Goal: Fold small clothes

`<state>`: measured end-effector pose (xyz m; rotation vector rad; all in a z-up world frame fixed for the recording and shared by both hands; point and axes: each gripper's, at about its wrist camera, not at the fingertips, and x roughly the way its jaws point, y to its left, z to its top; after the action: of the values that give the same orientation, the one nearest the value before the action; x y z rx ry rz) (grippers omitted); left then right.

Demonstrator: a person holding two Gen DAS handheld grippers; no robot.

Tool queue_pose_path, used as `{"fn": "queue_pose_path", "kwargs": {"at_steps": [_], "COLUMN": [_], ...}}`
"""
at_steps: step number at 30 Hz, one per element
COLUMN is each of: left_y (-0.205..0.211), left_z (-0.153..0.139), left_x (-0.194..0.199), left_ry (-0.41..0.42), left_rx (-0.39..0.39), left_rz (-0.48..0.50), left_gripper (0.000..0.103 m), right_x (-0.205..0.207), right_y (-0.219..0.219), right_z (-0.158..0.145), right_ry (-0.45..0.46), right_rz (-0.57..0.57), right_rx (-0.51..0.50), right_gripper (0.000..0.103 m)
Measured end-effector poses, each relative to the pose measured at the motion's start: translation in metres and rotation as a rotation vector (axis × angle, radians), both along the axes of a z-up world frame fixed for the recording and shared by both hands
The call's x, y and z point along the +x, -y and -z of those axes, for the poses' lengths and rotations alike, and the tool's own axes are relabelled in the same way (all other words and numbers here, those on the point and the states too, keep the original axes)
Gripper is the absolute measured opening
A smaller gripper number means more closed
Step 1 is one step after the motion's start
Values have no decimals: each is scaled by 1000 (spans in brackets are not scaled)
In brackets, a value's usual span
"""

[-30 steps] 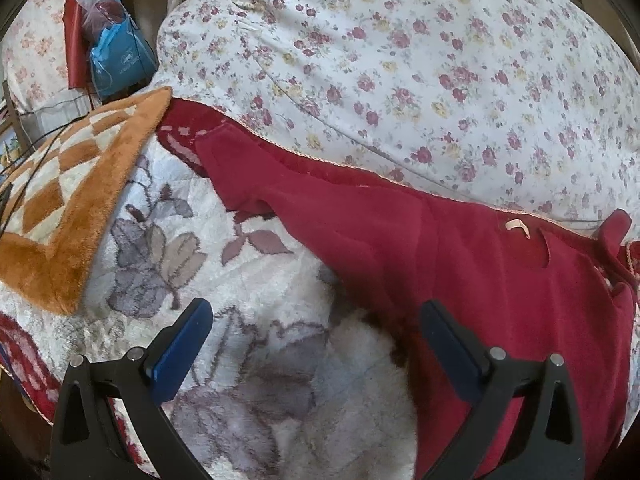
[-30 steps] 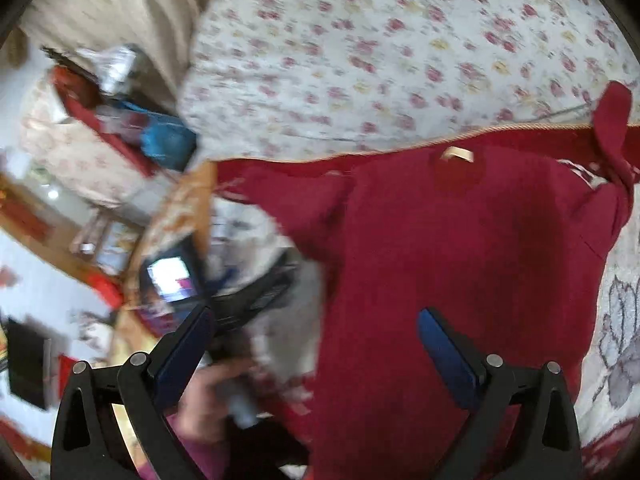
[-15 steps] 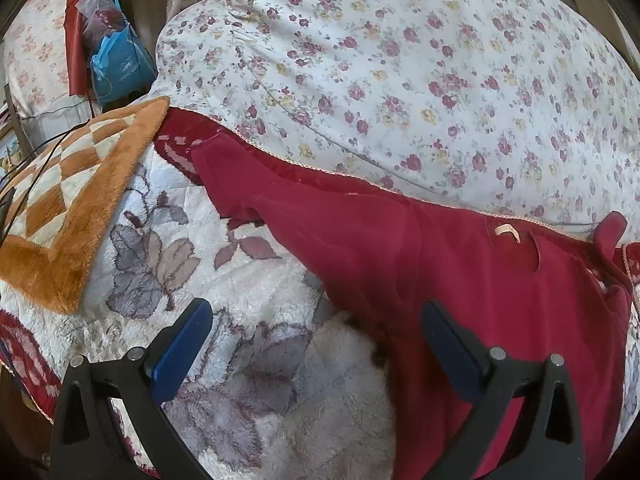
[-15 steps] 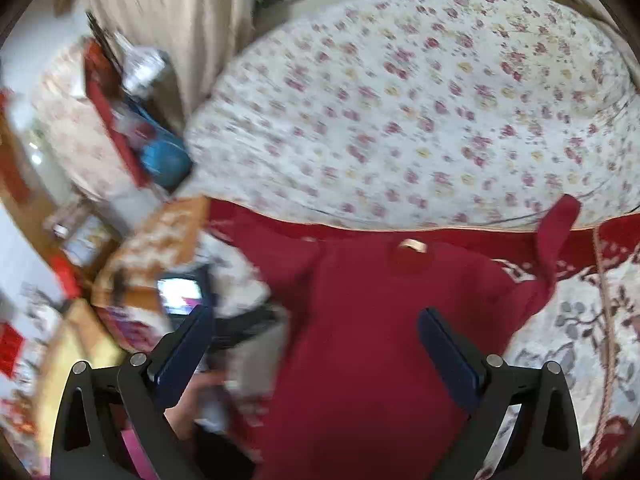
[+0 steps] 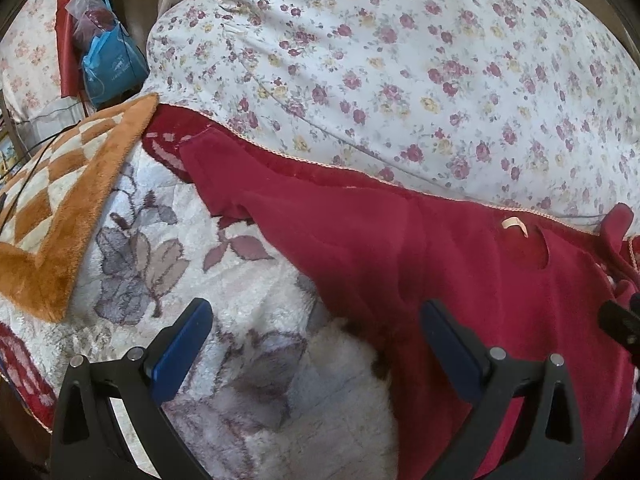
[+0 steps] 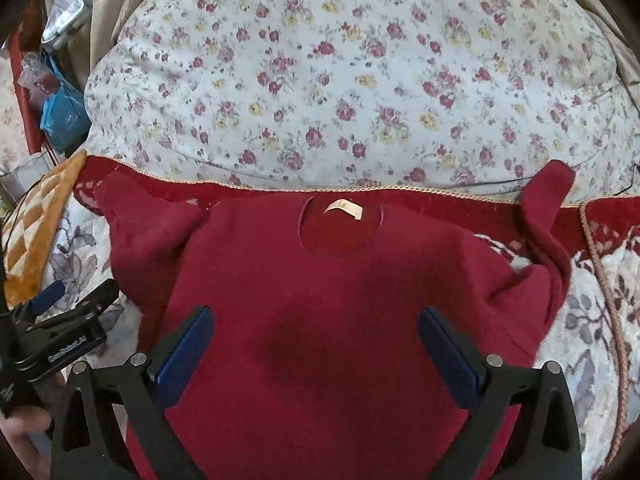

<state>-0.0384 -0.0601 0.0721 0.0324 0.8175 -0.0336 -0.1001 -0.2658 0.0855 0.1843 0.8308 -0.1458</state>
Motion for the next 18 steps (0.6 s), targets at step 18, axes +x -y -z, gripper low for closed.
{"fn": "queue_pose_path", "kwargs": {"at_steps": [18], "left_y": [13], "left_z": [8], "left_x": [10], "left_ry": [-11], "left_rx": [-1], "left_rz": [10], "left_gripper": [103], "right_x": [14], "right_y": [0], "right_z": [42], "right_ry": [-33], "right_rz": [35], "right_rx": [39], "right_gripper": [103]}}
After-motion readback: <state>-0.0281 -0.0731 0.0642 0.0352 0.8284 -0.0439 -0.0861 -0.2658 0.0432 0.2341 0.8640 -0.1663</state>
